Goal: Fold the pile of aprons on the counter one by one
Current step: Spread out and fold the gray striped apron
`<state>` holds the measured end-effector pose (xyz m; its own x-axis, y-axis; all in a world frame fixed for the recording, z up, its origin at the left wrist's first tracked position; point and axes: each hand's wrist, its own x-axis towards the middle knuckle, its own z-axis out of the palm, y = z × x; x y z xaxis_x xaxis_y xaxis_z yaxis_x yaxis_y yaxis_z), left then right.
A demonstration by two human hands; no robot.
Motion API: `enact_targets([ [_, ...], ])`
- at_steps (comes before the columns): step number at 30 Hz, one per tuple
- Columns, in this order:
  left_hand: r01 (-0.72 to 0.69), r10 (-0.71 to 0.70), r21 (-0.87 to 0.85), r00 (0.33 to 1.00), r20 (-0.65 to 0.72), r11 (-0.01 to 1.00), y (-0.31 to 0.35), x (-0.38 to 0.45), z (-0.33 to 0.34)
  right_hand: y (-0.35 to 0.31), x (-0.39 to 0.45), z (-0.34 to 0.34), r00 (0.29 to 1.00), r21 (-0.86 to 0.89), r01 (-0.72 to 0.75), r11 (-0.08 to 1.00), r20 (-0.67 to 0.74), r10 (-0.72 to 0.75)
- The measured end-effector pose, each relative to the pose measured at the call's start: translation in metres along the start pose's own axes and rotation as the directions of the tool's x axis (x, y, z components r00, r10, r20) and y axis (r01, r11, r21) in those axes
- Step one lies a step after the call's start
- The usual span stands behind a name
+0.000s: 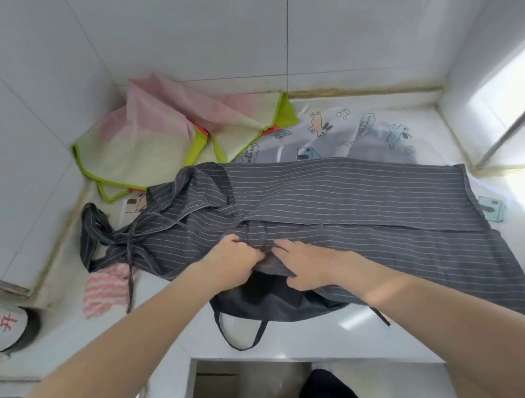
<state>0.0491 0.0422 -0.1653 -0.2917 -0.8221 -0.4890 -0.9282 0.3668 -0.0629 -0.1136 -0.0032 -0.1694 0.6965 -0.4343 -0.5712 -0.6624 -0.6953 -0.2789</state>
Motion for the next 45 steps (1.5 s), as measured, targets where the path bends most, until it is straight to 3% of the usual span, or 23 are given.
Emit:
enact_targets([
  [4, 0.063, -0.037, -0.229, 0.992, 0.117, 0.971, -0.018, 0.0, -0.031, 0.024, -0.021, -0.002, 0.986, 0.085, -0.144, 0.986, -0.073, 0.151],
  [10, 0.158, -0.104, -0.178, 0.955, 0.279, 0.971, -0.028, -0.001, -0.078, 0.079, -0.079, -0.03, 0.93, -0.027, -0.367, 0.93, 0.013, 0.367],
  [14, 0.185, -0.116, -0.092, 0.861, 0.495, 0.978, -0.03, -0.003, -0.078, 0.114, -0.108, -0.036, 0.885, -0.085, -0.431, 0.898, 0.156, 0.44],
  [16, 0.248, -0.117, -0.164, 0.822, 0.558, 0.955, -0.034, -0.003, -0.085, 0.123, -0.113, -0.049, 0.864, -0.048, -0.44, 0.897, 0.25, 0.437],
  [18, 0.347, -0.12, -0.283, 0.796, 0.594, 0.894, -0.049, 0.001, -0.098, 0.129, -0.115, -0.067, 0.846, 0.094, -0.475, 0.875, 0.324, 0.424],
  [20, 0.377, -0.123, -0.363, 0.819, 0.561, 0.852, -0.067, 0.009, -0.111, 0.142, -0.113, -0.086, 0.832, 0.143, -0.509, 0.849, 0.334, 0.443],
  [23, 0.347, -0.253, -0.352, 0.924, 0.288, 0.869, -0.09, 0.036, -0.121, 0.176, -0.092, -0.104, 0.852, 0.09, -0.523, 0.848, 0.018, 0.524],
  [26, 0.408, -0.416, -0.32, 0.908, 0.047, 0.855, -0.094, 0.065, -0.107, 0.202, -0.064, -0.096, 0.805, 0.137, -0.554, 0.821, -0.163, 0.57],
  [32, 0.513, -0.529, -0.169, 0.845, -0.07, 0.842, -0.098, 0.125, -0.074, 0.235, -0.009, -0.066, 0.792, 0.149, -0.574, 0.805, -0.15, 0.592],
  [37, 0.557, -0.556, -0.066, 0.83, 0.034, 0.828, -0.103, 0.155, -0.061, 0.259, 0.004, -0.067, 0.812, 0.136, -0.572, 0.809, -0.044, 0.582],
  [39, 0.51, -0.508, -0.063, 0.86, 0.036, 0.858, -0.1, 0.163, -0.062, 0.266, 0.006, -0.073, 0.822, 0.138, -0.564, 0.814, -0.002, 0.57],
  [41, 0.373, -0.374, -0.186, 0.927, 0.028, 0.909, -0.095, 0.174, -0.065, 0.269, 0.008, -0.078, 0.842, 0.154, -0.536, 0.83, 0.022, 0.54],
  [45, 0.147, -0.138, -0.299, 0.989, 0.052, 0.943, -0.082, 0.193, -0.066, 0.255, 0.021, -0.085, 0.945, 0.178, -0.313, 0.933, -0.042, 0.325],
])
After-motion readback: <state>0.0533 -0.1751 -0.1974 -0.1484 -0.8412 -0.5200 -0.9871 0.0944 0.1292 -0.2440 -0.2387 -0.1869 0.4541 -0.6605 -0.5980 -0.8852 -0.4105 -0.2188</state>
